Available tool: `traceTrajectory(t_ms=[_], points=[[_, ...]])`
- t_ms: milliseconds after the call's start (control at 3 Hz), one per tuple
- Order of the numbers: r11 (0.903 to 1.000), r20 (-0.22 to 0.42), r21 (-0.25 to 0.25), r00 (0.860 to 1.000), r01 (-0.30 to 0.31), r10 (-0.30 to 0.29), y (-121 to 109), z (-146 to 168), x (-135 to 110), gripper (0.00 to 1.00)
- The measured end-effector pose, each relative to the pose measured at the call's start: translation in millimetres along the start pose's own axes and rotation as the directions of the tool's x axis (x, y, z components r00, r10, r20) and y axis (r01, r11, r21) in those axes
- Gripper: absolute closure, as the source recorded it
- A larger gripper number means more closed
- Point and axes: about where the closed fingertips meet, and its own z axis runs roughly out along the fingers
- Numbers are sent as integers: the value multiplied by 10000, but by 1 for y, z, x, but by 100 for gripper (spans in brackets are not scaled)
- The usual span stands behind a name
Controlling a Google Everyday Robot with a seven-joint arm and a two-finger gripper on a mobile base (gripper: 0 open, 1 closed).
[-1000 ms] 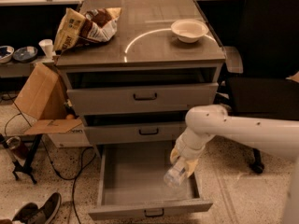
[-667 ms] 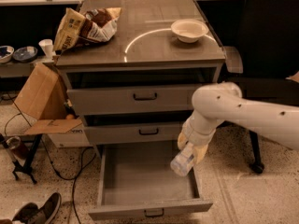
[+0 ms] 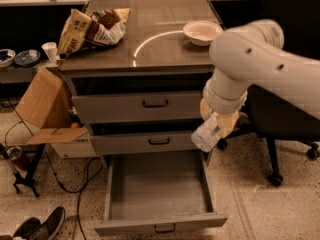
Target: Pick blue plastic bottle from bottom drawer and place on counter
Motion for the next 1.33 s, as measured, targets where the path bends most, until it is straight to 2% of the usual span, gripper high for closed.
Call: traceTrajectory(t_ms=[333, 667, 1000, 1333], points=[[9984, -1037, 477, 9939, -318, 366, -34, -63, 10, 100], [9970, -1559, 762, 9875, -128, 246, -83, -98, 12, 100], [9925, -1679, 1184, 9858, 300, -98, -138, -115, 9, 100], [9787, -1793, 1960, 9835, 615, -259, -176, -124, 6, 100]])
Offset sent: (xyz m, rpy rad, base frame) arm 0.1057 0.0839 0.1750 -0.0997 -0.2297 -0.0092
